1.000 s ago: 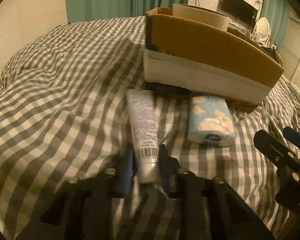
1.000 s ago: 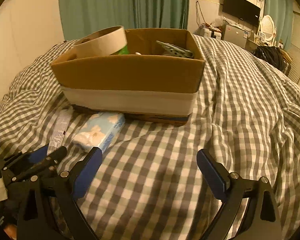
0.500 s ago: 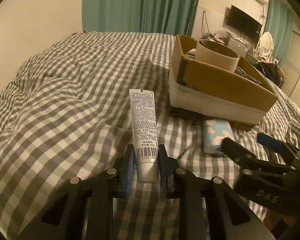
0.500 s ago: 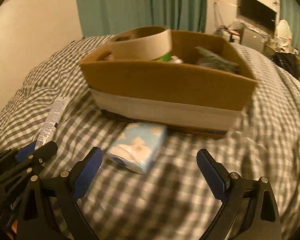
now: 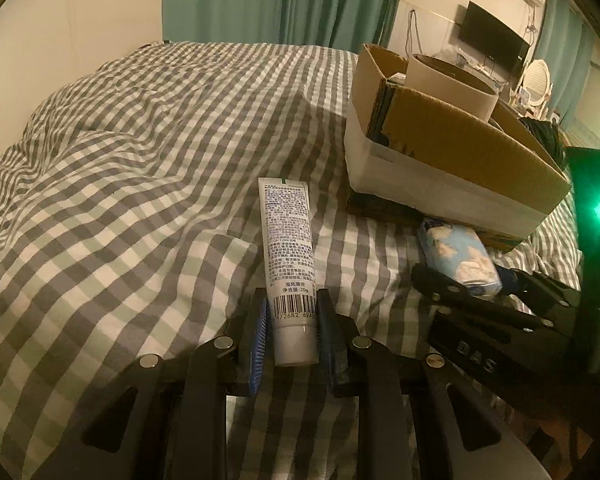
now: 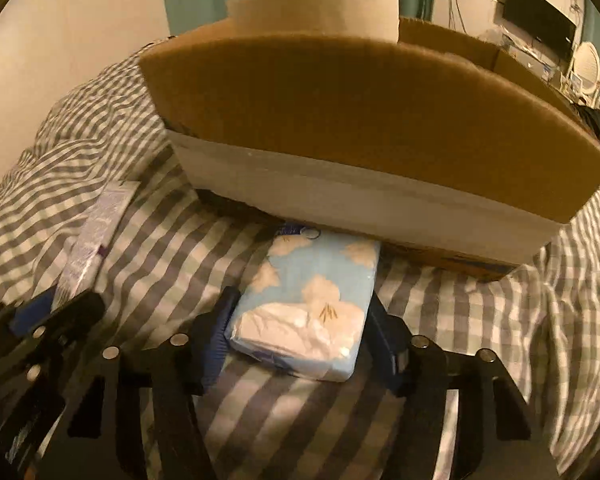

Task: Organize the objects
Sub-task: 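Grasp the toothpaste tube with the left gripper while the right grasps the tissue pack, then lower both held items into the box and open both grippers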

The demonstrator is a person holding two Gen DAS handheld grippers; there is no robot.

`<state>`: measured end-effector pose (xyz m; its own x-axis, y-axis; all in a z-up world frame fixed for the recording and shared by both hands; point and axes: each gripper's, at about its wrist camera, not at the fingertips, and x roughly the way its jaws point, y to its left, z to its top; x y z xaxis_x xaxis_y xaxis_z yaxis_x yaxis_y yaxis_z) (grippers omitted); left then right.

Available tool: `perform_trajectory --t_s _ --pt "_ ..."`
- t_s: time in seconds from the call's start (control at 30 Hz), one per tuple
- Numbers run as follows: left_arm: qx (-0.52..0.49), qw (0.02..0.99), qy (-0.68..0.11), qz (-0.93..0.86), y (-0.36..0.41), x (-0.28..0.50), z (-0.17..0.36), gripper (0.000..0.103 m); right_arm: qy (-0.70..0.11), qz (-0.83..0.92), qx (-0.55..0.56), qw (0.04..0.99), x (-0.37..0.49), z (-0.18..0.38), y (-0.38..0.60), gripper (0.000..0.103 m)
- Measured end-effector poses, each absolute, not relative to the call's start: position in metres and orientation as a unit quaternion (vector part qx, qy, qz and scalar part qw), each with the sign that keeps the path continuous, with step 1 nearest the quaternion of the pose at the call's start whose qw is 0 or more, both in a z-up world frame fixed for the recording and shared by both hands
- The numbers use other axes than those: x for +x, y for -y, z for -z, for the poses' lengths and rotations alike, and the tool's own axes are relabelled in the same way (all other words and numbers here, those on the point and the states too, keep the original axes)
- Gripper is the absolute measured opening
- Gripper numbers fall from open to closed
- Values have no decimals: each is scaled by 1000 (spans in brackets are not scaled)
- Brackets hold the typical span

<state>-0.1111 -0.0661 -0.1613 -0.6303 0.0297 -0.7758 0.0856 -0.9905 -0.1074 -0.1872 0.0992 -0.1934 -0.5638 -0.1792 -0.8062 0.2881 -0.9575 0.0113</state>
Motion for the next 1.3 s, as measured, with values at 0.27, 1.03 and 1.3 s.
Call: perform_trajectory --t_s 0.27,1.03,1.3 --pt "419 -1 -54 906 51 -94 143 23 -47 890 428 151 -152 168 -126 55" --pt "361 -46 -20 931 -7 -54 65 23 -37 932 325 156 -67 74 -199 54" --pt "367 -106 -54 923 -18 -73 38 23 -37 941 296 162 -63 36 -216 54"
